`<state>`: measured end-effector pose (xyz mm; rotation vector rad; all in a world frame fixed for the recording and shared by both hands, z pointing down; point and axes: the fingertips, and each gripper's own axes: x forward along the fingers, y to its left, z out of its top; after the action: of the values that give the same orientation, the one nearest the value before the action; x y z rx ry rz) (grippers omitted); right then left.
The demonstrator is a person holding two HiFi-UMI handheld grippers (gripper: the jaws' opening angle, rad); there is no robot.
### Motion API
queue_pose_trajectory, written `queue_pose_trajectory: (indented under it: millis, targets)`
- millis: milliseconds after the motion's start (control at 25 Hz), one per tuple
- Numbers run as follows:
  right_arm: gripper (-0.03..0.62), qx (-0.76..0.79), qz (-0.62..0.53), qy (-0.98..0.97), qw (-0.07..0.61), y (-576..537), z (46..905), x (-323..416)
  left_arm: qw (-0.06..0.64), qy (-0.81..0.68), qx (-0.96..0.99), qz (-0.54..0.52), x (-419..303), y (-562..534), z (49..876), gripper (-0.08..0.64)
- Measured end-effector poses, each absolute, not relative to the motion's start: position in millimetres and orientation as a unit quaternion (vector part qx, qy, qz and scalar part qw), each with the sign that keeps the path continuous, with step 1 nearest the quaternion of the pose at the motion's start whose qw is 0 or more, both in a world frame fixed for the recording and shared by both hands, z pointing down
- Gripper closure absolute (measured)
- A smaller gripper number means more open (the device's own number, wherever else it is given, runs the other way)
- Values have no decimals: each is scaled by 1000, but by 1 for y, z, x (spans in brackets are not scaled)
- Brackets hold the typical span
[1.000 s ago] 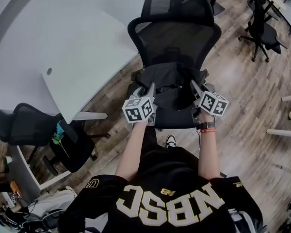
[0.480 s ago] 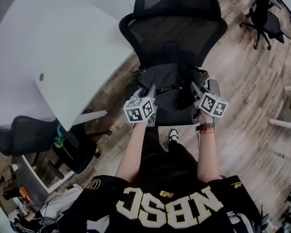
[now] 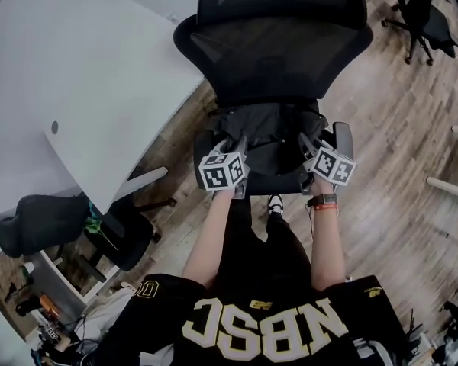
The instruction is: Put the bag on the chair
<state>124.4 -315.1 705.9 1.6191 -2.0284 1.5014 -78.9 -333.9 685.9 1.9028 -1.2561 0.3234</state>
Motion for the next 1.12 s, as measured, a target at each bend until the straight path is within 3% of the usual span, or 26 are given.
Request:
queue_pose_trajectory:
  millis: [760, 1120]
  targets:
    - [465, 517, 560, -630, 153, -321, 873, 139, 481, -497, 694, 200, -84, -335, 861, 505]
    - [440, 512, 543, -640, 186, -330, 942, 143, 466, -533, 673, 216, -104, -347, 946, 491]
